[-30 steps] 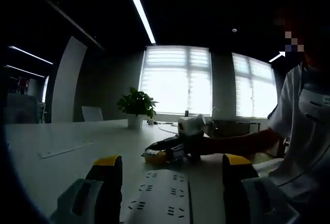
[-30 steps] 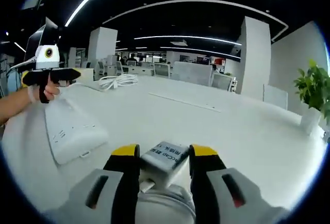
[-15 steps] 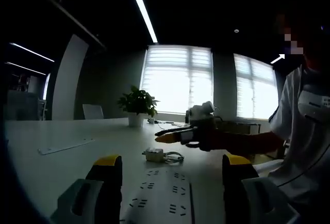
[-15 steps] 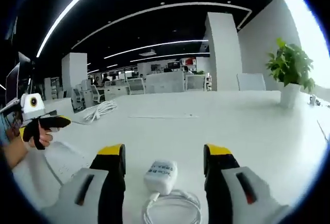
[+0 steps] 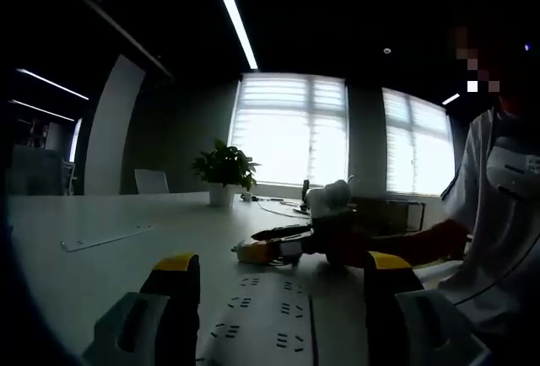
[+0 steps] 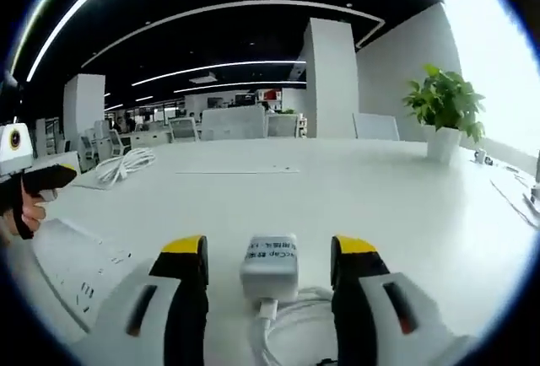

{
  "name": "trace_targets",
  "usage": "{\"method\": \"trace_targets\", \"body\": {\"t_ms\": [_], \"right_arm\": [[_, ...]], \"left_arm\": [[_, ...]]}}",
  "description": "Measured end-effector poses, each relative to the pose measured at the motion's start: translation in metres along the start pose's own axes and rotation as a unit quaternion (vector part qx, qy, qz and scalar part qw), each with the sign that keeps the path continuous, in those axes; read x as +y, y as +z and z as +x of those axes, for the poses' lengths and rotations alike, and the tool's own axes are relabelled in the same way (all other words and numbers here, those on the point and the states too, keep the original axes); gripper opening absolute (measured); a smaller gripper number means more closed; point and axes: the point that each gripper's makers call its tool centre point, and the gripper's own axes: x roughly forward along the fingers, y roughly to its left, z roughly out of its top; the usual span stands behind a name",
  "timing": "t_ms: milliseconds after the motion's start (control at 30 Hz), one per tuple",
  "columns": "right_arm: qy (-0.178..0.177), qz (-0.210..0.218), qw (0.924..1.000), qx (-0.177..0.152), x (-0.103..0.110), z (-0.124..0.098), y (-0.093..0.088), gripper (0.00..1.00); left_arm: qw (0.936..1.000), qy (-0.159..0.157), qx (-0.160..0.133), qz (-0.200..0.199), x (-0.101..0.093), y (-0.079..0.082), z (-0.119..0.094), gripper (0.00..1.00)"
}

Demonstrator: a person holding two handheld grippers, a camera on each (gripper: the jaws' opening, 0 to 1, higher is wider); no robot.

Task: Straighten the power strip on the desk, plug the charger into it

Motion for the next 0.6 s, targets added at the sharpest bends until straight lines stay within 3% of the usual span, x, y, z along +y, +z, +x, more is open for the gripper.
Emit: {"method": "trace_targets", "body": {"t_ms": [67,167,333,500,600], "right_arm": [[-0.005,0.003,1.0,0.005,-0.003,0.002,0.0,0.54],[-0.016,0.003,0.9998,0.013,-0.01,0.001,-0.005,0.4],[-0.018,0.018,0.9995,0.02,-0.009,0.005,-0.008,0.39],[-0.012,0.01,0.9995,0.027,-0.005,0.005,-0.011,0.3],[-0.015,0.009,0.9995,0.027,-0.006,0.004,-0.011,0.29]], "left_arm": [[1.0,0.0,0.0,0.0,0.0,0.0,0.0,0.81],[1.0,-0.002,0.002,0.0,-0.001,-0.001,0.0,0.81],[1.0,-0.002,0.002,-0.002,0.0,-0.002,0.0,0.81],[1.0,-0.001,0.004,0.0,0.0,-0.002,0.0,0.81],[1.0,0.0,0.005,0.001,0.001,-0.002,0.0,0.81]]}}
